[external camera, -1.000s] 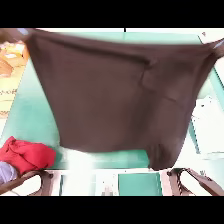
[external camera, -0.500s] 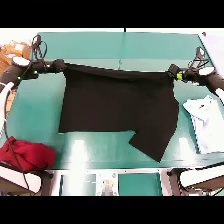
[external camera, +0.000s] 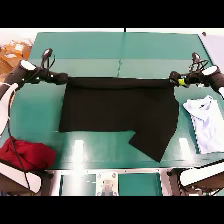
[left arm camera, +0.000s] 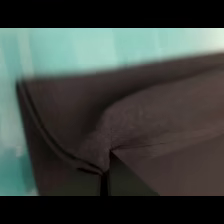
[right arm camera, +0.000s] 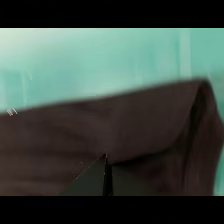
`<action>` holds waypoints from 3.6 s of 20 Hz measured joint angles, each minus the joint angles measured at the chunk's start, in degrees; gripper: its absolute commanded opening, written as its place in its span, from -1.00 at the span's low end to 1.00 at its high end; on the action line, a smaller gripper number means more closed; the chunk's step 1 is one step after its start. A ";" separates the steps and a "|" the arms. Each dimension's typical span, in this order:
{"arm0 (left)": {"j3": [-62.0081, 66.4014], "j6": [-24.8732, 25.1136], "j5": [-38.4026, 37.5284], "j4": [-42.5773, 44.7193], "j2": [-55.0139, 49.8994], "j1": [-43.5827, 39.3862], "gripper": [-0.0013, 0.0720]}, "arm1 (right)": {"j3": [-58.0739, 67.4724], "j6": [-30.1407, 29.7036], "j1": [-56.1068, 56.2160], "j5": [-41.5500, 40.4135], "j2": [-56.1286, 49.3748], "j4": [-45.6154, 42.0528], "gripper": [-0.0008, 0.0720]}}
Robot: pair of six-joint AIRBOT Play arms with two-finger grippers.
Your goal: Fold the shirts.
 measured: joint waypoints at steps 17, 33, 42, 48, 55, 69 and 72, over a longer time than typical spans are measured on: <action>1.16 -8.02 -8.35 10.16 -0.85 -2.21 0.57 | -0.24 1.14 -0.87 12.33 0.37 -6.56 -0.04; -16.96 -17.81 -27.69 14.64 27.17 0.44 -0.91 | -29.05 17.18 -15.63 31.85 35.50 -20.79 -0.11; -47.80 -25.97 -14.51 14.43 50.71 0.44 0.35 | -60.67 11.37 -17.92 16.35 45.11 -1.95 0.04; -57.83 -26.84 -7.34 4.20 52.26 -1.31 0.32 | -64.39 4.37 -18.03 13.68 40.57 8.24 -0.01; -64.06 -40.81 11.98 4.74 52.15 -18.14 0.33 | -64.94 1.92 -18.03 13.42 39.65 10.03 -0.01; -63.52 -54.64 28.37 12.79 43.30 -22.27 -0.91 | -64.06 1.42 -15.67 13.62 39.47 9.51 -0.62; -61.72 -52.87 23.61 14.38 43.17 -22.32 -0.91 | -62.01 2.62 -15.47 15.89 39.39 7.08 -0.94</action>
